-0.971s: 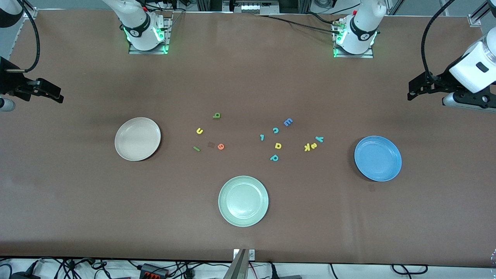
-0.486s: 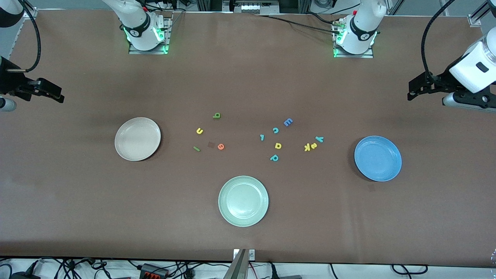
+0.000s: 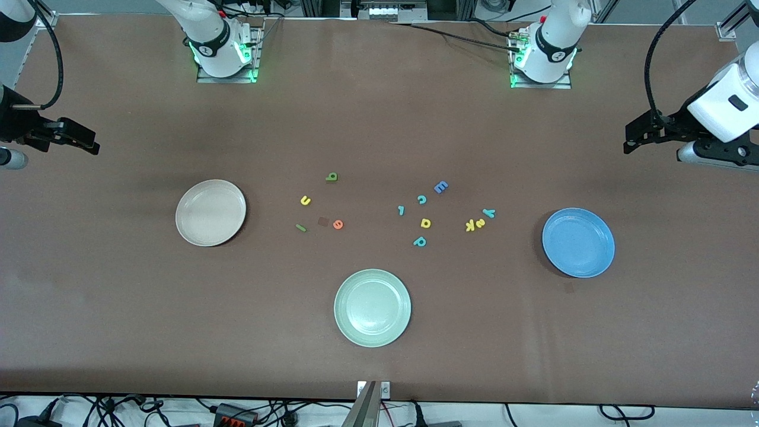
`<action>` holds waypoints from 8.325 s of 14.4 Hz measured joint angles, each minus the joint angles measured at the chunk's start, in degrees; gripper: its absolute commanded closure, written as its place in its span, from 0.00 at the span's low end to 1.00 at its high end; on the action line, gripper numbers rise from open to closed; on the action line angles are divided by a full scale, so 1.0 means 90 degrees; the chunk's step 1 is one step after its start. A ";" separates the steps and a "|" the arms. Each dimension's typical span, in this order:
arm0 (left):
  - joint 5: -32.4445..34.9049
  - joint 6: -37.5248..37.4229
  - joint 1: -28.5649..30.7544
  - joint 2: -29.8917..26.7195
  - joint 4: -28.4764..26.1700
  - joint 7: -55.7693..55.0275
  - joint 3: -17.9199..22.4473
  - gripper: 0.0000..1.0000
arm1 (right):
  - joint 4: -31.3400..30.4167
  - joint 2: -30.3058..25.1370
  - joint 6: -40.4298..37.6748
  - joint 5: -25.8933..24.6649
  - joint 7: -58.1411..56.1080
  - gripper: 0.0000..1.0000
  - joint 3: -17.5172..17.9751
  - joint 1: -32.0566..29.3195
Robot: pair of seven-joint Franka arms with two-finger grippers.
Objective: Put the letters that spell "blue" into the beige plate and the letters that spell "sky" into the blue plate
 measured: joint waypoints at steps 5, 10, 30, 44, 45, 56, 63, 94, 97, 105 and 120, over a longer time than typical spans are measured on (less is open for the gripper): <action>0.0000 0.0000 0.0000 0.0000 0.0000 0.0000 0.0000 0.00 | 0.0000 0.0000 -0.0003 0.0000 -0.0204 0.00 -0.0091 -0.0015; 0.0000 0.0000 0.0000 0.0000 0.0000 0.0000 0.0000 0.00 | -0.0043 0.0100 -0.0010 0.0032 -0.0308 0.00 -0.0052 0.0034; 0.0000 -0.0403 -0.0352 0.0942 -0.0024 0.0053 -0.0055 0.00 | -0.1093 0.2082 0.2013 0.0711 -0.0369 0.00 0.0074 0.2389; -0.0001 0.1989 -0.0755 0.2874 -0.0496 0.1020 -0.0351 0.00 | -0.1770 0.3121 0.4476 0.0705 -0.0901 0.19 0.0055 0.3681; 0.0003 0.2384 -0.0775 0.2903 -0.0696 0.1359 -0.0377 0.00 | -0.1769 0.3173 0.4549 0.0705 -0.0996 0.21 0.0054 0.3682; 0.0004 0.6113 -0.1368 0.2962 -0.2964 0.3139 -0.0473 0.05 | -0.1829 0.3448 0.4997 0.0699 -0.1348 0.37 0.0058 0.3791; 0.0006 0.6503 -0.1678 0.3267 -0.2966 0.3177 -0.0477 0.37 | -0.1861 0.3537 0.5150 0.0696 -0.1433 0.47 0.0056 0.3791; 0.0358 0.3392 0.0335 0.3010 -0.1780 0.3057 -0.0326 0.00 | -0.1875 0.3305 0.3539 0.0695 -0.1382 0.00 -0.1980 0.3212; 0.0351 0.3264 0.0292 0.2872 -0.1732 0.2297 -0.0577 0.00 | -0.1655 0.3240 0.3445 0.0704 -0.1217 0.00 -0.1963 0.3232; 0.0349 0.3973 -0.0450 0.3175 -0.1751 -0.1656 -0.1417 0.00 | -0.0755 0.3101 0.3169 0.1192 -0.0172 0.00 -0.1278 0.3733; 0.0904 0.5384 -0.1087 0.3937 -0.1746 -0.3171 -0.1330 0.55 | -0.0710 0.4267 0.5329 0.1171 -0.1219 0.30 -0.1235 0.4622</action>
